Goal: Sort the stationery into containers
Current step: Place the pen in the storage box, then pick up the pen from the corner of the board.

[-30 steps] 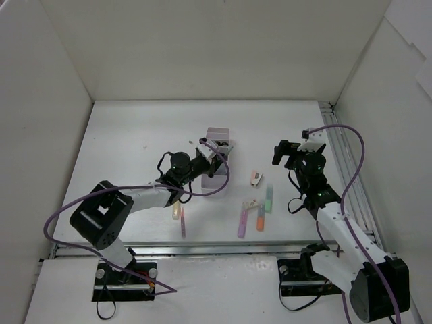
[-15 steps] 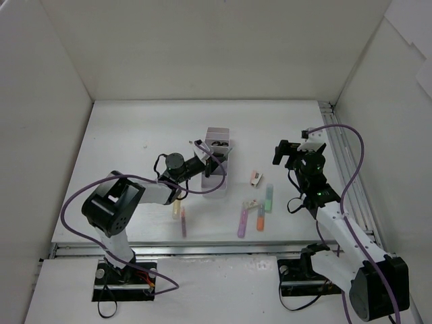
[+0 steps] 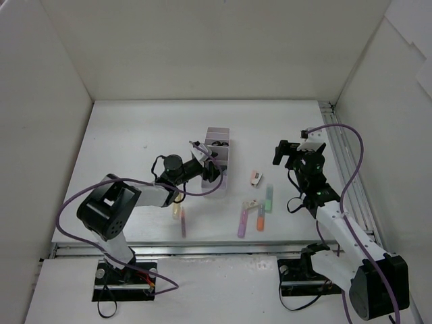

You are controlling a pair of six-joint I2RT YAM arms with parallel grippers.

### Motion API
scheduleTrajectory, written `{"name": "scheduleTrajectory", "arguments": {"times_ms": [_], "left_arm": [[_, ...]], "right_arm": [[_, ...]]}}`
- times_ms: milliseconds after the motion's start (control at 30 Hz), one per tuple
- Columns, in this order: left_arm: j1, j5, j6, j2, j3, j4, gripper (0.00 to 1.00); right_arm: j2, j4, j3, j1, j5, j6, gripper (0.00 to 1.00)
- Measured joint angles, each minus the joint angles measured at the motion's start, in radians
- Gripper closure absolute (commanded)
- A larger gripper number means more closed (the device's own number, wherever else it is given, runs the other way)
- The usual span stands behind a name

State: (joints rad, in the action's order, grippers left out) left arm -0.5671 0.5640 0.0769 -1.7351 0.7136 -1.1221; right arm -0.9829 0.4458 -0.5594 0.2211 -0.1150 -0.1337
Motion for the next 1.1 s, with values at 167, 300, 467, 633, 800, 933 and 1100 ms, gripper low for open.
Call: {"name": "scheduleTrajectory", "arguments": {"times_ms": [167,300,467,633,800,933,1100], "left_arm": [[0.0,-0.004,0.009,0.08,-0.007,0.068,0.01],[-0.003,-0.045,0.044,0.206,-0.006,0.206,0.01],[-0.031,-0.255,0.129,0.387,0.095,0.617,0.0],[-0.081,-0.527,0.304,0.518,0.162,1.019,0.01],[-0.181,-0.708,0.509,0.537,0.142,1.377,0.02],[-0.252,-0.767,0.643,0.496,0.099,1.543,0.06],[-0.28,-0.805,0.757,0.416,0.073,1.592,0.18]], "right_arm": [[-0.008,0.0,0.0,0.0,0.008,-0.001,0.02],[-0.009,0.003,0.0,0.0,0.017,-0.004,0.02],[-0.009,0.008,0.0,0.0,0.018,-0.009,0.02],[-0.013,0.014,0.0,0.0,0.006,-0.023,0.02],[-0.011,0.014,0.0,0.0,-0.012,-0.028,0.02],[-0.004,0.014,0.0,0.0,-0.016,-0.035,0.02],[-0.002,0.014,0.0,0.0,-0.016,-0.046,0.02]]}}
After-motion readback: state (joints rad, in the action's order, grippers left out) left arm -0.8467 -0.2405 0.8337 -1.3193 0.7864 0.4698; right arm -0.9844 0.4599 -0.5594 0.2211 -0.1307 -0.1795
